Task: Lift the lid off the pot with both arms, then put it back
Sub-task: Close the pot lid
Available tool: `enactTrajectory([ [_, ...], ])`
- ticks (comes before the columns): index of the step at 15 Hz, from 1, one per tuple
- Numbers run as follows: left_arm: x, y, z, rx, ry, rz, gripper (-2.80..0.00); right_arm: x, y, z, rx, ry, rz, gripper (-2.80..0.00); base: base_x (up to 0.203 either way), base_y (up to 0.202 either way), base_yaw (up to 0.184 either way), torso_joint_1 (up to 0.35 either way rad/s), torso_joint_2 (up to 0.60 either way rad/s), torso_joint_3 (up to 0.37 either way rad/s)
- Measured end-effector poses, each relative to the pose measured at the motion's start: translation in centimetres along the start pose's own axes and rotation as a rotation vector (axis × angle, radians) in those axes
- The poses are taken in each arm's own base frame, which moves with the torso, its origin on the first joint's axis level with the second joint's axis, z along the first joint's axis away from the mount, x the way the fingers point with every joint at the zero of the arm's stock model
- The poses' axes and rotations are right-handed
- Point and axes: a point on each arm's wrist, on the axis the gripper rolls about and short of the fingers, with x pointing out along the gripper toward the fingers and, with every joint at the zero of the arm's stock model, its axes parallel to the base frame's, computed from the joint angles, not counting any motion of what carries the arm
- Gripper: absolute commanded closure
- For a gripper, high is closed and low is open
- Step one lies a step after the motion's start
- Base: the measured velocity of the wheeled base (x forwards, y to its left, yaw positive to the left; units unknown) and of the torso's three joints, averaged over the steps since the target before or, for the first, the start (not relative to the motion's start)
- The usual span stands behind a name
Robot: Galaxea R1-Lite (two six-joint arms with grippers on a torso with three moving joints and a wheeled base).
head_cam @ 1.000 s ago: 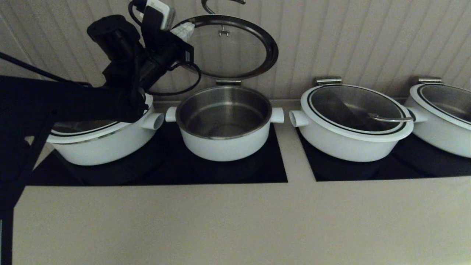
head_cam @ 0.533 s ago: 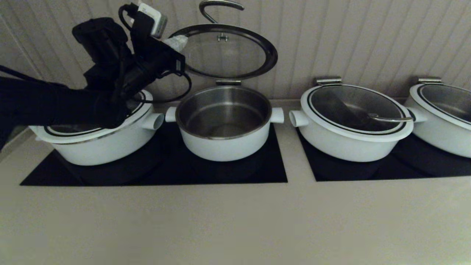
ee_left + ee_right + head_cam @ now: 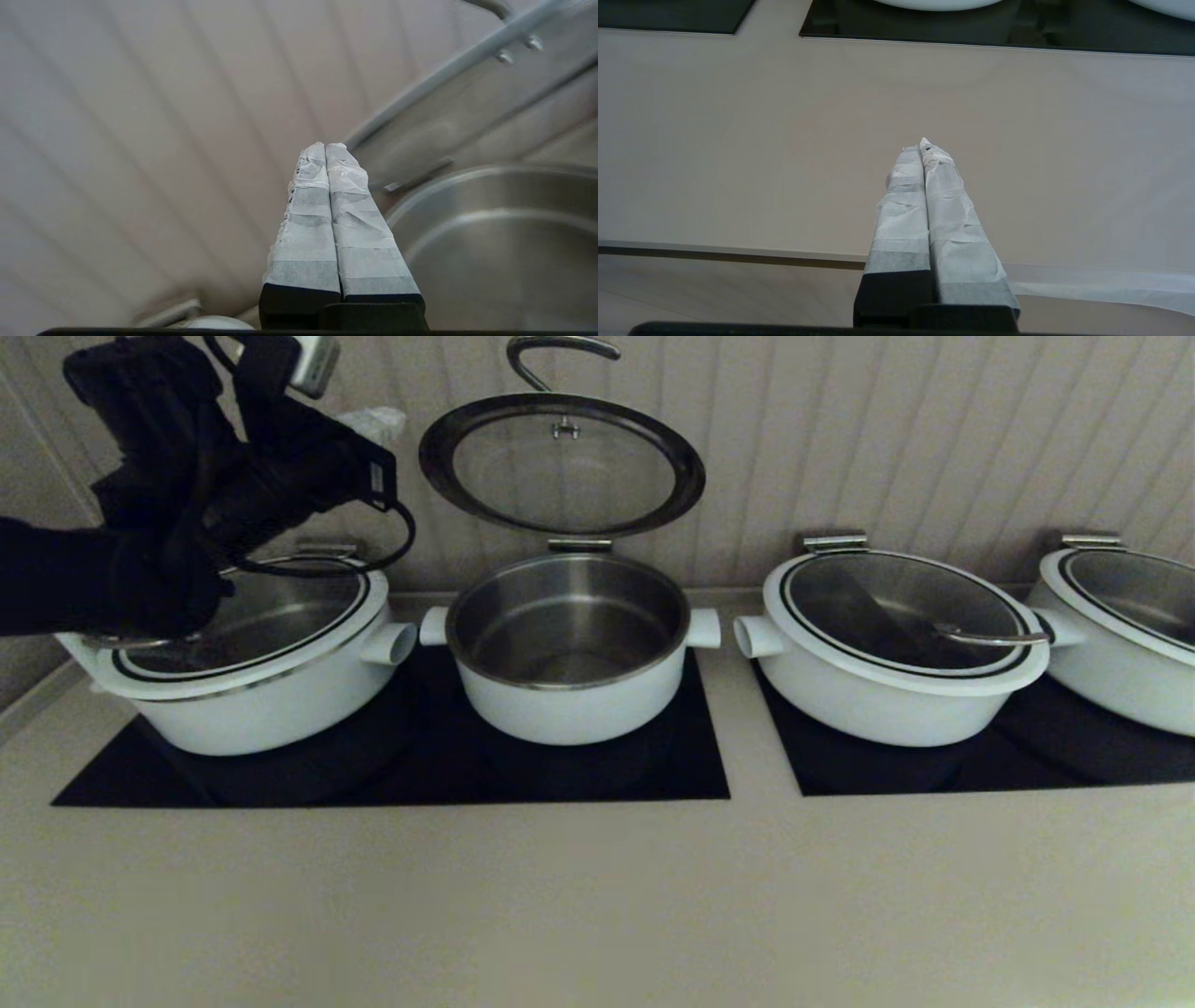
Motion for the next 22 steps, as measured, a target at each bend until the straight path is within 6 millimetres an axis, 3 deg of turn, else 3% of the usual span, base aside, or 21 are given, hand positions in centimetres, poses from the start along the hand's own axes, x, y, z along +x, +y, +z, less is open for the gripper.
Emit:
enactTrajectory([
  [5, 1.0, 2.6, 3.9, 0.032, -0.078, -0.001, 0.0, 0.0, 0.0, 0.0, 0.0, 0.0, 0.0, 0.0, 0.0, 0.0, 0.0, 0.0, 0.0, 0.0],
  [8, 1.8, 3.6, 5.2, 0.042, -0.11, -0.097, 0.0, 0.0, 0.0, 0.0, 0.0, 0.0, 0.0, 0.0, 0.0, 0.0, 0.0, 0.0, 0.0, 0.0],
  [13, 2.7, 3.0, 3.7, 0.029, -0.14, -0.31, 0.0, 0.0, 0.0, 0.0, 0.0, 0.0, 0.0, 0.0, 0.0, 0.0, 0.0, 0.0, 0.0, 0.0],
  [22, 3.9, 2.4, 1.0, 0.02, -0.105, -0.332, 0.0, 0.0, 0.0, 0.0, 0.0, 0.0, 0.0, 0.0, 0.0, 0.0, 0.0, 0.0, 0.0, 0.0],
])
